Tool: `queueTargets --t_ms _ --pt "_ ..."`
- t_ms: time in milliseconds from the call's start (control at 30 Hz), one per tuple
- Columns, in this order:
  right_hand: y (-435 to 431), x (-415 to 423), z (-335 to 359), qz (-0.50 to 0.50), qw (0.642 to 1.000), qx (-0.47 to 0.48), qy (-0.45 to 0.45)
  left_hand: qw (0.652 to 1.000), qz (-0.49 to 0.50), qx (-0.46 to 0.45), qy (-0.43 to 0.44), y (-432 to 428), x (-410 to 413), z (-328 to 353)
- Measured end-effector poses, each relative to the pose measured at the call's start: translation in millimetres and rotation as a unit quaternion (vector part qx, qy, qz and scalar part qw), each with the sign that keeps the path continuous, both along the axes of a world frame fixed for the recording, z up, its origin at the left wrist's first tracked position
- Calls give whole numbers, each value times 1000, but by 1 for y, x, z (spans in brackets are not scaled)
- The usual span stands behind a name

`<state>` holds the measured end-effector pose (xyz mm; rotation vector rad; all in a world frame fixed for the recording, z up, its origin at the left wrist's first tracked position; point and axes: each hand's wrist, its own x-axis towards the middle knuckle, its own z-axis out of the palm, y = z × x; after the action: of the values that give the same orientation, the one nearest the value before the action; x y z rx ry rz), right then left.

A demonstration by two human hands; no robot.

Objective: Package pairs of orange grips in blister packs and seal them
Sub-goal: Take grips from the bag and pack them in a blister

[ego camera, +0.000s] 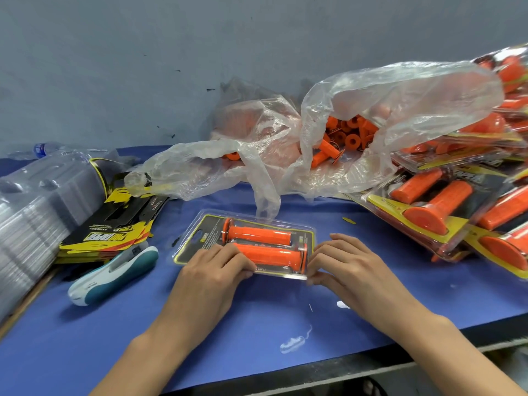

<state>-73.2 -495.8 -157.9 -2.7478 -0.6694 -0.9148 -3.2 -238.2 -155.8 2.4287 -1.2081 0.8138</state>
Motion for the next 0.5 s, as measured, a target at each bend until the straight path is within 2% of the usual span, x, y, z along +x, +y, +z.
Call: queueTargets --t_ms 333,500 --pt "-3 1 -3 1 1000 -22 -1 1000 -7 11 17 3 4 -1" --pt "-6 6 -3 10 999 -30 -9 996 -14 -18 87 14 9 -2"
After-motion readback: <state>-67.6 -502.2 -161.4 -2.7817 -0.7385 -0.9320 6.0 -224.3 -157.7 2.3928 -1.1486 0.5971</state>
